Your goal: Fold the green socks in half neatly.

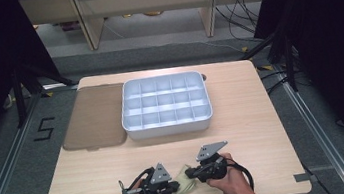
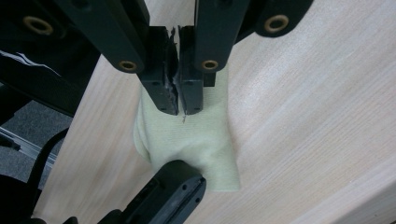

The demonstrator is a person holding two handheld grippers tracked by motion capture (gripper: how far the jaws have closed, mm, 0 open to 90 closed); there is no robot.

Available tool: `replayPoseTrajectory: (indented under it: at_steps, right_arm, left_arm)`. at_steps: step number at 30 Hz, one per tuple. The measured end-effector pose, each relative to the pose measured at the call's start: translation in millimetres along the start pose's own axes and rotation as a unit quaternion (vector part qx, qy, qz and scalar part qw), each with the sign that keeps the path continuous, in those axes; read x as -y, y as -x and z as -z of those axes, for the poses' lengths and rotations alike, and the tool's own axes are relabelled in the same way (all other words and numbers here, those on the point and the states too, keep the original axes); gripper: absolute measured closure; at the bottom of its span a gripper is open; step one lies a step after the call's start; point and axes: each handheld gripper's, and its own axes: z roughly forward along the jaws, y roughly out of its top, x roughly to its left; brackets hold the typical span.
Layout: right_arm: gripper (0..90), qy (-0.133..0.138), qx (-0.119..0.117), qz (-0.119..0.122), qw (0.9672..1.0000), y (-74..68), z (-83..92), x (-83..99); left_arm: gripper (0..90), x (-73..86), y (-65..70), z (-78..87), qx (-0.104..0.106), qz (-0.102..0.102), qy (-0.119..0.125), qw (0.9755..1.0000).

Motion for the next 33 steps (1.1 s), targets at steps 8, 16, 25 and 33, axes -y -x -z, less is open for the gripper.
replayPoseTrajectory:
  at_steps: [8, 16, 25, 33]
  right_arm:
    - [80.9, 0.005, 0.005, -0.003, 1.0, -1.0, 5.2, -1.6]
    - [61.7, 0.029, 0.02, -0.035, 0.9988, 12.4, 13.0, -8.3]
    - [43.6, -0.017, 0.016, -0.029, 0.9993, 12.8, -4.4, -11.7]
    - [37.9, -0.036, 0.006, -0.036, 0.9987, 15.7, -11.9, -7.1]
  left_arm:
    - [85.4, 0.4, 0.4, -1.4, -0.002, 0.014, 0.004, 0.9999]
    - [85.2, -0.5, -0.2, -0.6, -0.004, 0.0, -0.001, 1.0]
    - [85.0, -0.3, -0.8, -1.1, -0.007, -0.004, 0.002, 1.0]
    - [84.7, 0.3, 0.2, -0.9, -0.005, -0.001, 0.002, 1.0]
